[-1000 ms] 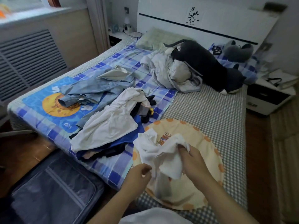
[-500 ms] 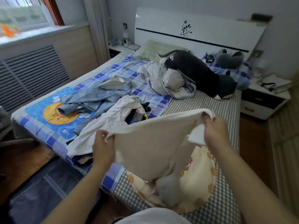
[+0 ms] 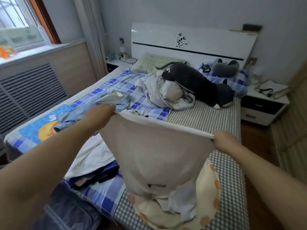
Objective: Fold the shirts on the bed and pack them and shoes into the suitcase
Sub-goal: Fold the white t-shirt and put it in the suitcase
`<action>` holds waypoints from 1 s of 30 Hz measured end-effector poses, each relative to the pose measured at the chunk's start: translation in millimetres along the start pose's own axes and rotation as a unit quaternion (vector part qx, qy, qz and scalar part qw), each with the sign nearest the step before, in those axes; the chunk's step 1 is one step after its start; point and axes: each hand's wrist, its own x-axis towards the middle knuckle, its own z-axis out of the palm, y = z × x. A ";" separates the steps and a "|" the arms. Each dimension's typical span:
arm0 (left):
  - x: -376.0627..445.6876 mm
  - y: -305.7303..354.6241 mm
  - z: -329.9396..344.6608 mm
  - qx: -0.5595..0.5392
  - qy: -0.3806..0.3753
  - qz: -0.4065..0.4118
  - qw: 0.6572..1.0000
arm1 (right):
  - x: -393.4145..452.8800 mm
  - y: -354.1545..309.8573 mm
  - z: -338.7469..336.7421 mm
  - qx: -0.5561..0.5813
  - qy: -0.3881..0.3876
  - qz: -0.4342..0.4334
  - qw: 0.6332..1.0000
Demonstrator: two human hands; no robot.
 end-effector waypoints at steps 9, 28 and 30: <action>110.1 53.0 -184.1 -0.126 0.342 -0.079 0.928 | 10.6 51.5 -185.4 0.246 0.334 0.130 0.900; -126.3 21.7 126.2 -0.162 -0.070 0.093 0.980 | -137.3 46.1 185.5 0.665 0.049 0.331 0.668; -155.9 28.7 169.6 -0.186 -0.146 0.011 0.972 | -152.8 36.1 222.2 0.727 -0.021 0.387 0.567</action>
